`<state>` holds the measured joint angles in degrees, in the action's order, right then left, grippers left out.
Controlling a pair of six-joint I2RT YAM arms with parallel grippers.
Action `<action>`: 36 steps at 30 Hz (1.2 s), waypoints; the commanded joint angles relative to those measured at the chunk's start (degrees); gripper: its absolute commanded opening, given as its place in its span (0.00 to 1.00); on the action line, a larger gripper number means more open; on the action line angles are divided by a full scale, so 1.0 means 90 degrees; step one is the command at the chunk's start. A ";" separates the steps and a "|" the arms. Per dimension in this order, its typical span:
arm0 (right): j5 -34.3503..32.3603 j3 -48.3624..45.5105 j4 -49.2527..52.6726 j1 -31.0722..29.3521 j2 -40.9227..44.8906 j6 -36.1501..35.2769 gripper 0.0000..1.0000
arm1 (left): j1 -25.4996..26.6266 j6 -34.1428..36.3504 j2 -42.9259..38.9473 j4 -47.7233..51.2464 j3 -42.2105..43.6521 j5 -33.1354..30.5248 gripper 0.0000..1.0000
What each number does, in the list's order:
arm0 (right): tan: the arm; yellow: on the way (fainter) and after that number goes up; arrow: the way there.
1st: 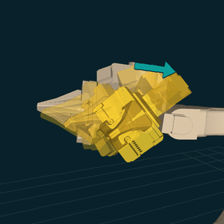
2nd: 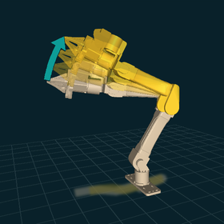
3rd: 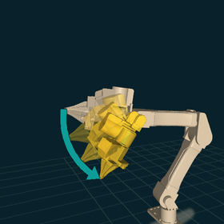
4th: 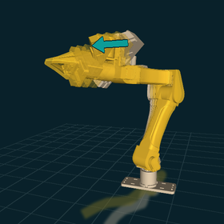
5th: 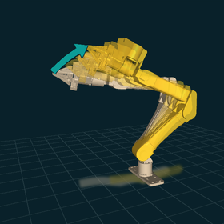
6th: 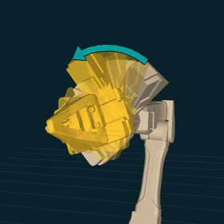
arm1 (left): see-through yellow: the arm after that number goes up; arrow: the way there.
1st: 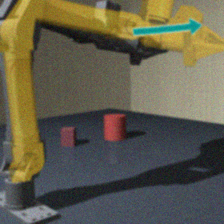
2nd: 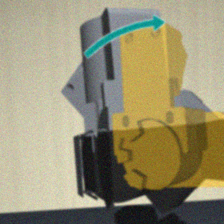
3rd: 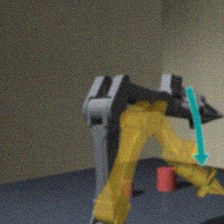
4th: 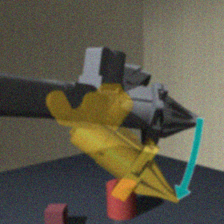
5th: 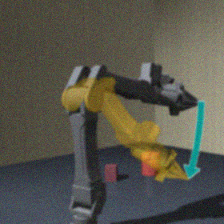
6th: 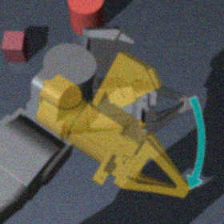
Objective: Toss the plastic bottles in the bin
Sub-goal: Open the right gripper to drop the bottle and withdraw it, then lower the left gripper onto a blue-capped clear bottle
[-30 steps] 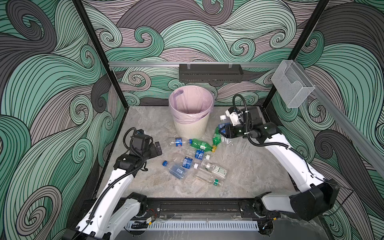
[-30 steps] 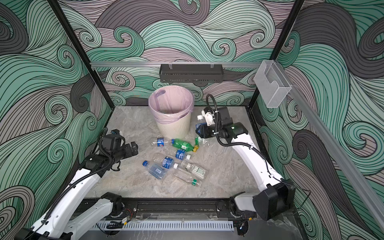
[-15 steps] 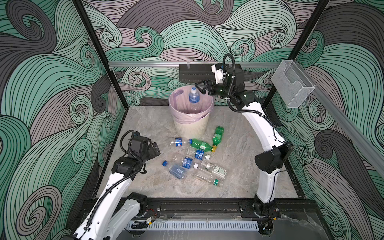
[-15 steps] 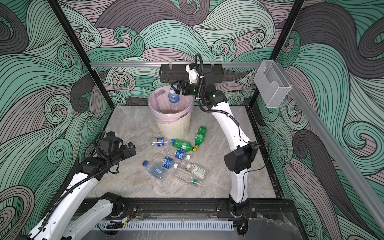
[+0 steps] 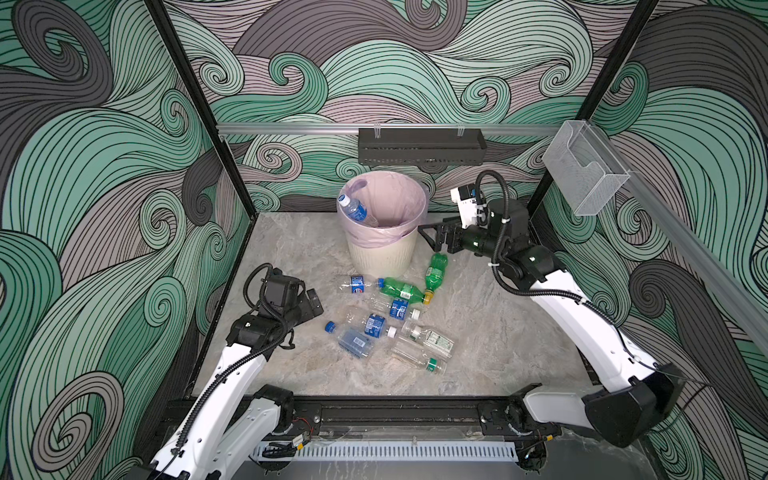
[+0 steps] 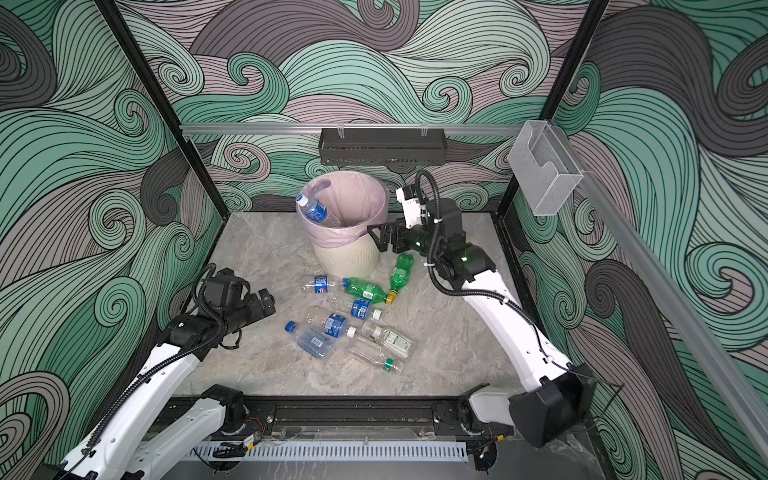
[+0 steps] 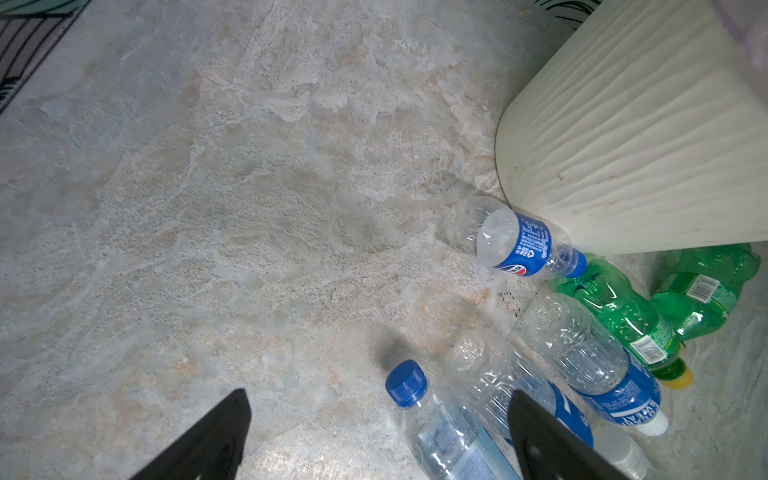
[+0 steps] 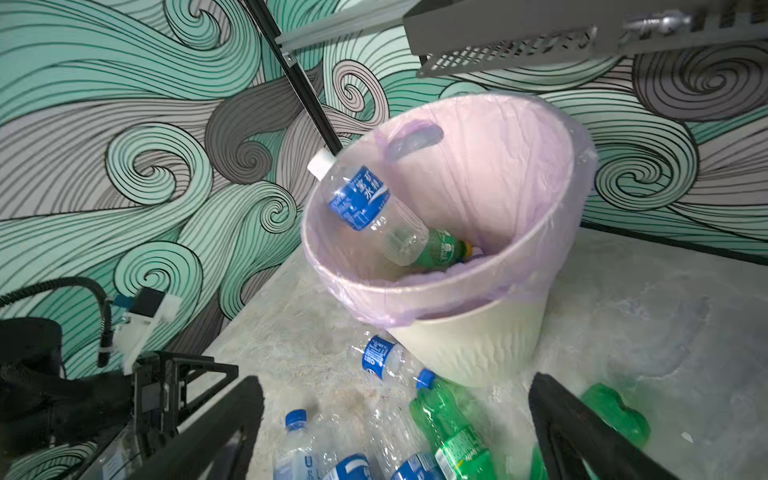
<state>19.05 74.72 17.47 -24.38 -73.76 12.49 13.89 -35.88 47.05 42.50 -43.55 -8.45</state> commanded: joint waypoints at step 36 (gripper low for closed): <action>-0.0801 -0.2479 0.0372 0.0784 0.1058 0.0108 1.00 | 0.1372 -0.3035 0.0711 -0.1490 0.1662 0.1973 0.94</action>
<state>13.21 53.28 21.61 -17.58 -64.34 12.91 25.12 -60.25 52.18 33.61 -28.38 8.16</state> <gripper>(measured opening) 0.997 0.938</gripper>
